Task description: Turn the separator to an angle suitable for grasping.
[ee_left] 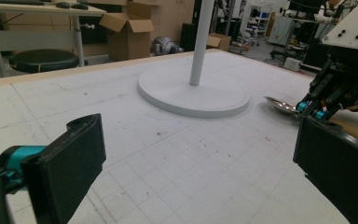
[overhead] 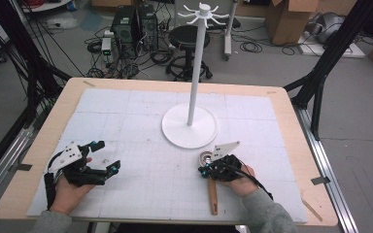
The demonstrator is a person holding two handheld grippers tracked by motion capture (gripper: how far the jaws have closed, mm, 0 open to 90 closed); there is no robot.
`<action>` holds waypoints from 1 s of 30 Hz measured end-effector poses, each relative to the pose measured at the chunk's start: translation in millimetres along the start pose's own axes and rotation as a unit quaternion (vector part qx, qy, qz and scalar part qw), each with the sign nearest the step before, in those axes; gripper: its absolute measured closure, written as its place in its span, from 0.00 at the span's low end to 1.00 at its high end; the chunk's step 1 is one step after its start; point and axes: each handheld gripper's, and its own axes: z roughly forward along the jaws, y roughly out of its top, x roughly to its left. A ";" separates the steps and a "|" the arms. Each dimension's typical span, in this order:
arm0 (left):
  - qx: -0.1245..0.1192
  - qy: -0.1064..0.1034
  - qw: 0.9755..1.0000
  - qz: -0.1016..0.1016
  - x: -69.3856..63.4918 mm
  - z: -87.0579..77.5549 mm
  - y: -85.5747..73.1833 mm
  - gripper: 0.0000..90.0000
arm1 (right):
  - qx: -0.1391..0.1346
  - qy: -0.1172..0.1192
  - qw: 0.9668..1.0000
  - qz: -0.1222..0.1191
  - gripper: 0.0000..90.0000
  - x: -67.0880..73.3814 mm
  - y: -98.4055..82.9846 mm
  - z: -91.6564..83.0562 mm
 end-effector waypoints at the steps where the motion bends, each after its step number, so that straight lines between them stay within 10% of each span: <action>1: 0.000 0.000 1.000 0.000 -0.1 0.1 0.0 0.03 | 0.000 -0.003 1.000 0.004 1.00 -0.7 -1.7 -1.7; 19: -0.007 0.002 1.000 -0.001 1.0 0.4 0.7 0.03 | -0.050 0.006 0.999 0.004 1.00 7.4 -11.5 -34.4; 30: -0.018 0.000 1.000 0.000 -0.5 0.9 1.6 0.03 | -0.053 -0.002 0.999 0.010 1.00 20.3 -48.5 -64.6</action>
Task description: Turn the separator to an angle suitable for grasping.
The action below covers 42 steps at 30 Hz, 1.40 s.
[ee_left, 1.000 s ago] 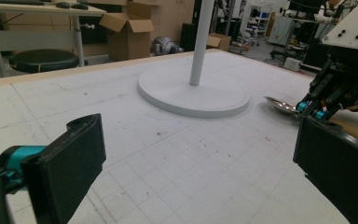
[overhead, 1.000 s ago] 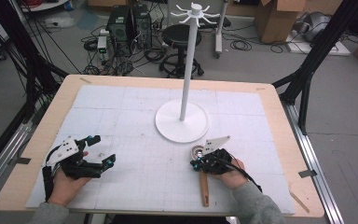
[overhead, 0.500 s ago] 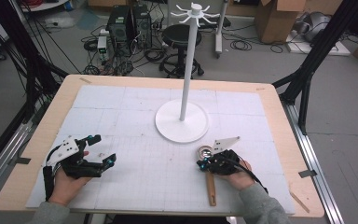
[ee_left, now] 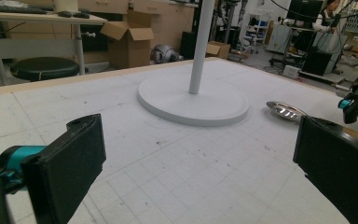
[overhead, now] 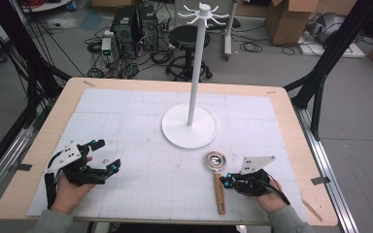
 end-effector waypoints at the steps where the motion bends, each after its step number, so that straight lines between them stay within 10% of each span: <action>1: -0.001 0.000 1.000 -0.001 0.0 0.3 0.0 0.03 | 0.000 0.001 1.000 0.001 1.00 0.5 -2.1 -1.8; 42: 0.008 0.003 1.000 0.001 -0.6 -0.9 0.1 0.03 | 0.043 0.028 0.998 -0.023 1.00 26.0 -4.1 23.0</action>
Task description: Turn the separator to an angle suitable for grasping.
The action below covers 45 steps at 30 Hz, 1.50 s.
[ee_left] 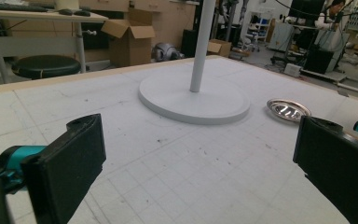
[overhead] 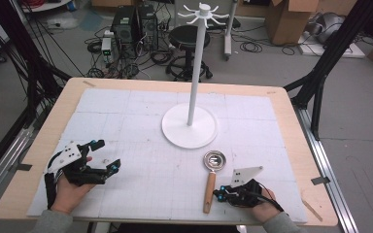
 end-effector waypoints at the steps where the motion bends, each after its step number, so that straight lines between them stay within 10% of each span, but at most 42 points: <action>1: 0.000 0.000 1.000 0.000 -0.4 -0.3 0.1 0.03 | 0.001 -0.003 1.000 -0.002 1.00 0.5 1.3 1.1; 45: 0.010 0.003 1.000 0.006 -2.5 -3.5 -0.5 0.03 | -0.009 -0.037 0.999 -0.030 1.00 12.5 45.7 52.9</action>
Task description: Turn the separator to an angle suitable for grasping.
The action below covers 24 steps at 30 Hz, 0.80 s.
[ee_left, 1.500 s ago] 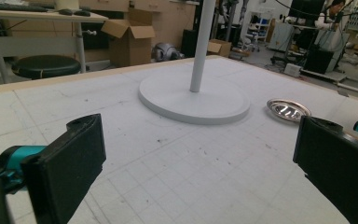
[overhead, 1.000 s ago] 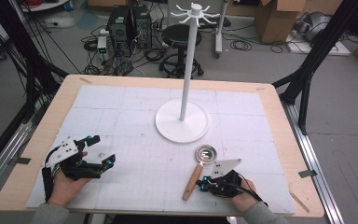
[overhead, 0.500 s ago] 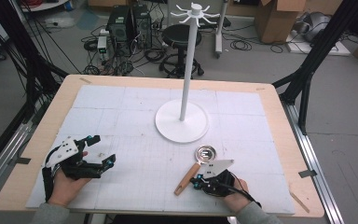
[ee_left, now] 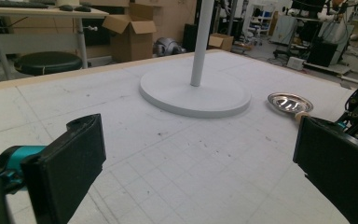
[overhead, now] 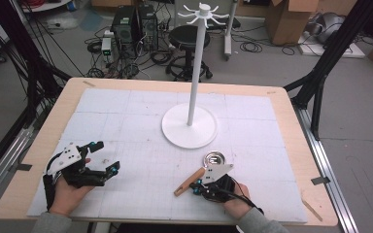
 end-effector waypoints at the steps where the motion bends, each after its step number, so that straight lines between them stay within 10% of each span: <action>1: 0.000 0.000 1.000 0.000 0.0 0.1 0.0 0.03 | -0.004 -0.001 1.000 -0.003 1.00 -0.9 0.4 1.0; 24: 0.002 -0.002 1.000 -0.001 0.2 0.4 -0.2 0.03 | -0.008 -0.006 1.000 0.000 1.00 -2.7 19.3 24.3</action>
